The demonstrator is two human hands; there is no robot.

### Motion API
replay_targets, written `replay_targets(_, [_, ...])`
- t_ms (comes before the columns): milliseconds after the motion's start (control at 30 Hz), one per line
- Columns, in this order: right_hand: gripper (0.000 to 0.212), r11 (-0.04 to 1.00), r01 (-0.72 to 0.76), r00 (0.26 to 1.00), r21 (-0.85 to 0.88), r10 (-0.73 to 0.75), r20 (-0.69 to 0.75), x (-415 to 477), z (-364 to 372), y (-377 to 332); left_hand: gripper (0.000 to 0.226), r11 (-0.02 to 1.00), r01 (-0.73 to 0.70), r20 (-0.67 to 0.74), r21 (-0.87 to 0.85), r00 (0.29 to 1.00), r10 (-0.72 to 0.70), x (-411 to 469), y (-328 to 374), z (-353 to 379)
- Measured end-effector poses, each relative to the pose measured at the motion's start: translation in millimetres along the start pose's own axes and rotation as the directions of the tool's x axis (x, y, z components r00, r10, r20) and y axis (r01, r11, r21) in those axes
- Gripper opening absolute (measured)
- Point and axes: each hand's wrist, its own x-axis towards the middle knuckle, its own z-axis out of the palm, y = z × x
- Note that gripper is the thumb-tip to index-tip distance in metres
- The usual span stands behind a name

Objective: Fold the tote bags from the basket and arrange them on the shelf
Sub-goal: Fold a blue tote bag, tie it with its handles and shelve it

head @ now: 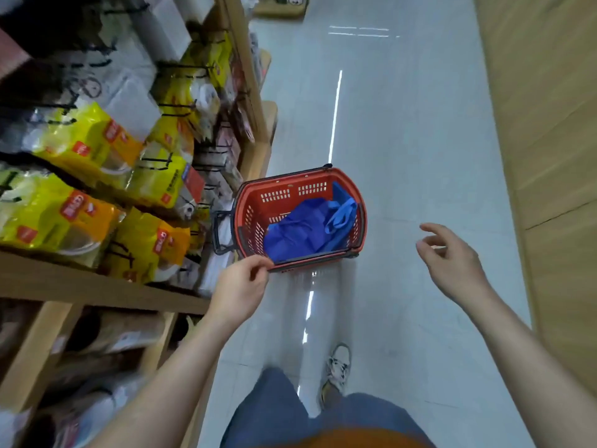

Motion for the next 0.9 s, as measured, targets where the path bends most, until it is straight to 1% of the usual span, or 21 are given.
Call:
replay_targets(67, [0.031,0.996,-0.068,0.998,0.056,0.068,0.004,26.0,9.7,13.4,0.021,0.999,0.037,0.028,-0.02,0.999,-0.036,29.3,2.9,20.4])
replay_targets(133, [0.031,0.991,-0.11,0.994,0.078,0.109,0.015,54.9,24.0,23.2,0.021,0.996,0.07,0.042,-0.046,0.997,-0.068,62.7,4.5,42.7])
replay_targets(233, [0.031,0.992,-0.12,0.992,0.047,0.118,0.042,103.6,51.7,32.8,0.018,0.995,0.08,0.079,-0.061,0.994,-0.075,115.9,8.8,78.5])
replay_targets(400, [0.035,0.99,-0.044,0.987,-0.137,0.064,0.15,195.6,109.2,53.0,0.017,0.988,0.08,0.19,-0.133,0.98,-0.054,217.9,10.5,155.7])
replay_targets(467, [0.035,0.978,0.002,0.98,-0.209,0.039,0.193,234.5,135.4,66.2,0.018,0.987,0.091,0.218,-0.131,0.974,-0.061,258.1,5.4,191.9])
replay_targets(533, [0.035,0.964,0.017,0.975,-0.265,0.042,0.217,273.4,160.1,83.4,0.021,0.99,0.098,0.255,-0.101,0.964,-0.069,297.0,1.6,229.6])
replay_targets(633, [0.042,0.942,0.055,0.968,-0.332,0.031,0.25,325.2,200.1,115.1,0.029,0.996,0.066,0.326,-0.053,0.944,-0.045,348.7,-9.4,292.3])
replay_targets(767, [0.048,0.869,0.206,0.948,-0.45,-0.062,0.314,373.0,247.7,153.1,0.048,1.0,-0.022,0.416,-0.01,0.909,0.024,404.8,-23.2,370.4])
replay_targets(833, [0.051,0.845,0.227,0.953,-0.484,-0.092,0.287,387.2,259.1,166.9,0.055,0.999,-0.005,0.494,0.04,0.87,-0.015,424.3,-20.1,400.4])
replay_targets(867, [0.052,0.857,0.215,0.96,-0.468,-0.099,0.261,392.9,262.6,171.2,0.053,0.998,0.017,0.505,0.059,0.862,-0.044,431.8,-18.3,410.6])
replay_targets(900, [0.053,0.881,0.194,0.966,-0.432,-0.095,0.241,396.8,264.3,173.8,0.045,0.998,0.034,0.489,0.044,0.871,-0.051,435.6,-16.7,416.0])
